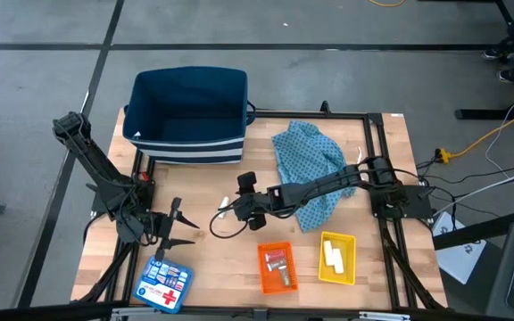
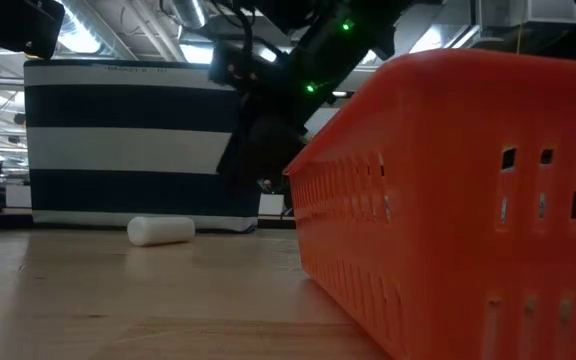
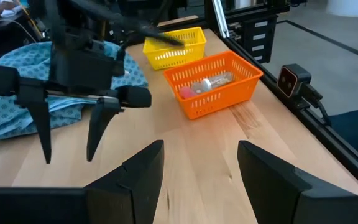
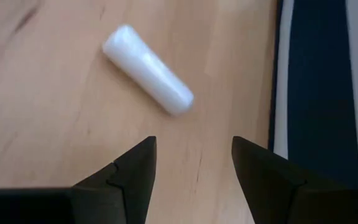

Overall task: Pick & Place Medicine items
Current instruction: Put the rolled gauze into the yellow bin

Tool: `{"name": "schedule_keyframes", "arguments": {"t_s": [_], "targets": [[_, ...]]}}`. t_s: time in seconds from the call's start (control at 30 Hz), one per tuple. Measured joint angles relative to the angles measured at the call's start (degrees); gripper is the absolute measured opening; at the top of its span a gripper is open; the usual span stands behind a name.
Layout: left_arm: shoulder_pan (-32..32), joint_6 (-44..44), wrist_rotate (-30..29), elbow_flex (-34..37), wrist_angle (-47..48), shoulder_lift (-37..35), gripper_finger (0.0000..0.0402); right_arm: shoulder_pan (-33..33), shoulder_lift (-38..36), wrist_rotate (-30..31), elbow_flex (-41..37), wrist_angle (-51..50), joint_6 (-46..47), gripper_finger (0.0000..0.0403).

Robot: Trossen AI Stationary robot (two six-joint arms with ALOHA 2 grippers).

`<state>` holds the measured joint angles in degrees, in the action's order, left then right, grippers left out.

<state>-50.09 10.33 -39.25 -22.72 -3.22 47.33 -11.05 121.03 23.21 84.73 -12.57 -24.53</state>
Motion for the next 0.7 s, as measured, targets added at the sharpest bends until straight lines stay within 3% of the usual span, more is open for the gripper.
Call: {"name": "schedule_keyframes", "arguments": {"t_s": [0.4, 0.57, 0.7], "targets": [[0.0, 0.0, -0.1, 0.0, 0.0, 0.0, 0.02, 0.6, 3.7, -3.2, 0.9, 4.6, -1.6, 0.021], [0.0, 0.0, -0.1, 0.0, -0.3, 0.0, 0.02, 0.6, 8.9, -3.2, 8.1, 3.5, -5.4, 0.021], [0.0, 0.0, 0.2, 0.0, -0.4, 0.0, 0.02, 0.6, 13.8, -4.0, 16.7, -3.0, -7.3, 0.021]]}}
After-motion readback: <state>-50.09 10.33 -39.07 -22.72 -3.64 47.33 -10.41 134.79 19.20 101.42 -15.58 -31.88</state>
